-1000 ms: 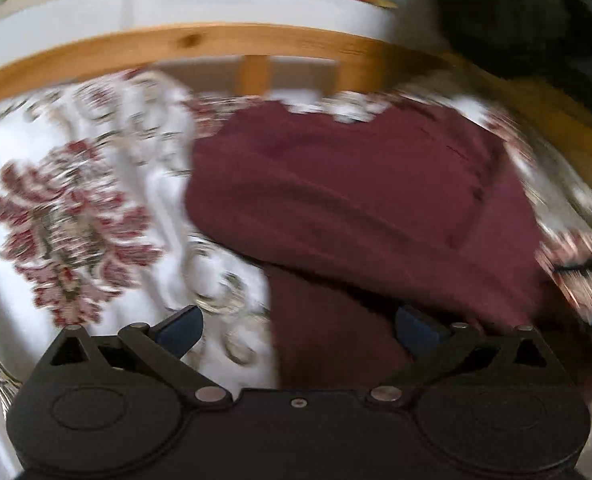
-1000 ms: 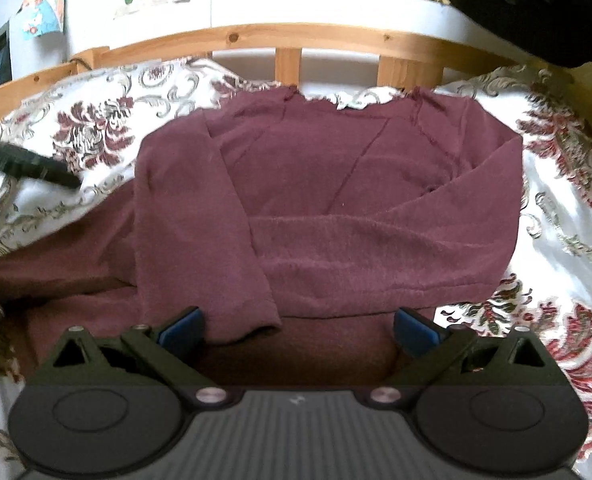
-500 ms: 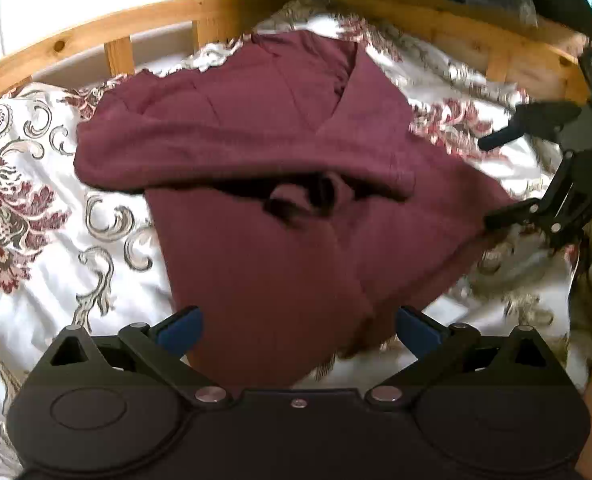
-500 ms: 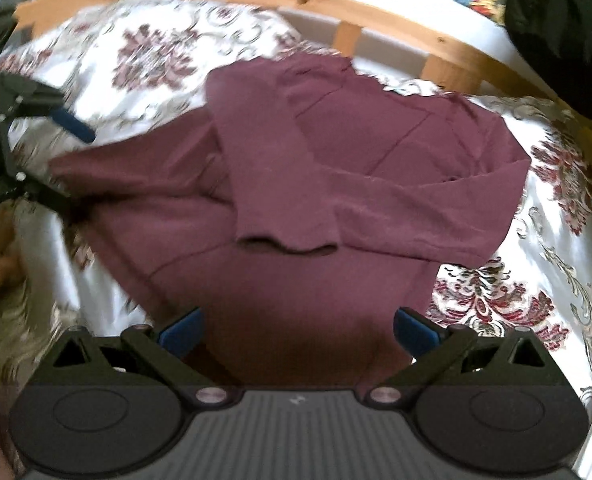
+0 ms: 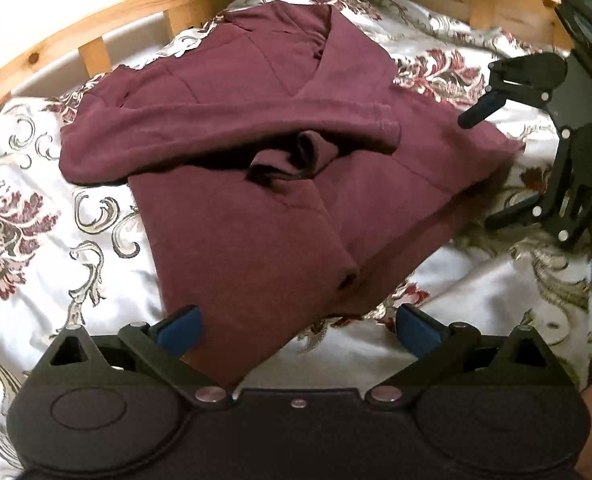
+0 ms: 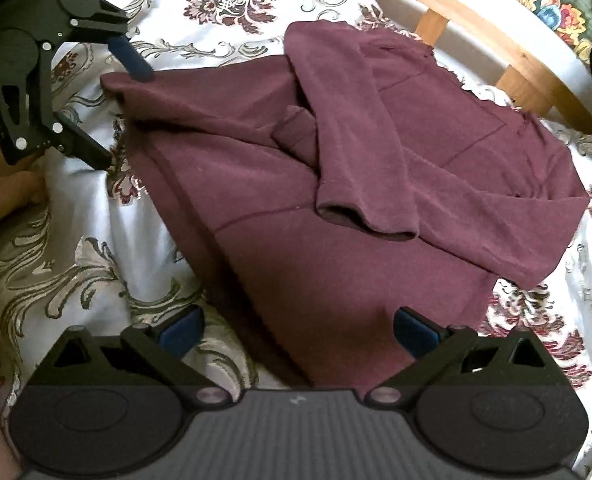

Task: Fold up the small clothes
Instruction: 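Move both tools to the hem of the maroon shirt, then close the right tool and the left tool on the shirt hem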

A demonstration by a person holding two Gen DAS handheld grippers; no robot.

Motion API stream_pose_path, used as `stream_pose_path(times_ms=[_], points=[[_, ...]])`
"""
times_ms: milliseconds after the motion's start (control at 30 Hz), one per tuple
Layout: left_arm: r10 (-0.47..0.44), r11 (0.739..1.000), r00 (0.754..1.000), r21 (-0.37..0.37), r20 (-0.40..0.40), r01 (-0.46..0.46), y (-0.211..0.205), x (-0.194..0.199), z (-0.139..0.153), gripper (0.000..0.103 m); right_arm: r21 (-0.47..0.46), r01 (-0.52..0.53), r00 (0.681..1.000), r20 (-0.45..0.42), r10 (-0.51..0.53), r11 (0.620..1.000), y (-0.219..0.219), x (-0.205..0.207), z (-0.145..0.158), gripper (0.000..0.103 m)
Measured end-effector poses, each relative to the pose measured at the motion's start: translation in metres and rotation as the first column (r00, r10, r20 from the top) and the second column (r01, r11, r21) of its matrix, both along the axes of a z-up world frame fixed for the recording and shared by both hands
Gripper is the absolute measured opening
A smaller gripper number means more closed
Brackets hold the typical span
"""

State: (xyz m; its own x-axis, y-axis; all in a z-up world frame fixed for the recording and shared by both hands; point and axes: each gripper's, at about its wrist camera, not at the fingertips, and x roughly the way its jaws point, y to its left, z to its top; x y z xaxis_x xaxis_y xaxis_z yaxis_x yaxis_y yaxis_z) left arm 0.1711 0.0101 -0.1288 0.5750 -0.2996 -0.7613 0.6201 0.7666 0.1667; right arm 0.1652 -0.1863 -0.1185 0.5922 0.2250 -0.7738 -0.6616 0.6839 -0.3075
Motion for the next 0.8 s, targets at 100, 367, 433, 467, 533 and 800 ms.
stream_pose_path(times_ms=[100, 367, 433, 467, 533, 800], points=[[0.010, 0.999, 1.000, 0.036, 0.003, -0.010, 0.001, 0.003, -0.001, 0.102, 0.025, 0.008, 1.000, 0.028, -0.009, 1.000, 0.001, 0.004, -0.001, 0.099], [0.027, 0.994, 0.998, 0.106, 0.050, -0.032, 0.002, 0.004, -0.001, 0.102, 0.167, -0.040, 0.998, 0.059, 0.030, 0.985, -0.002, 0.002, 0.013, 0.040], [0.030, 0.990, 0.996, 0.132, 0.087, -0.041, 0.003, 0.003, 0.000, 0.099, 0.186, -0.038, 0.996, 0.089, 0.021, 0.982, -0.004, -0.001, 0.018, 0.033], [0.033, 0.989, 0.995, 0.143, 0.099, -0.047, 0.003, 0.004, 0.001, 0.095, 0.201, -0.032, 0.995, 0.097, 0.012, 0.979, -0.007, -0.001, 0.020, 0.032], [0.037, 0.987, 0.993, 0.148, 0.114, -0.054, 0.006, 0.005, 0.003, 0.088, 0.228, -0.014, 0.995, 0.099, -0.009, 0.974, -0.012, 0.000, 0.024, 0.032], [-0.043, 0.992, 0.984, 0.127, 0.170, 0.021, 0.006, -0.006, 0.009, 0.017, 0.153, 0.063, 0.991, 0.106, -0.080, 0.986, -0.015, 0.000, 0.026, 0.057]])
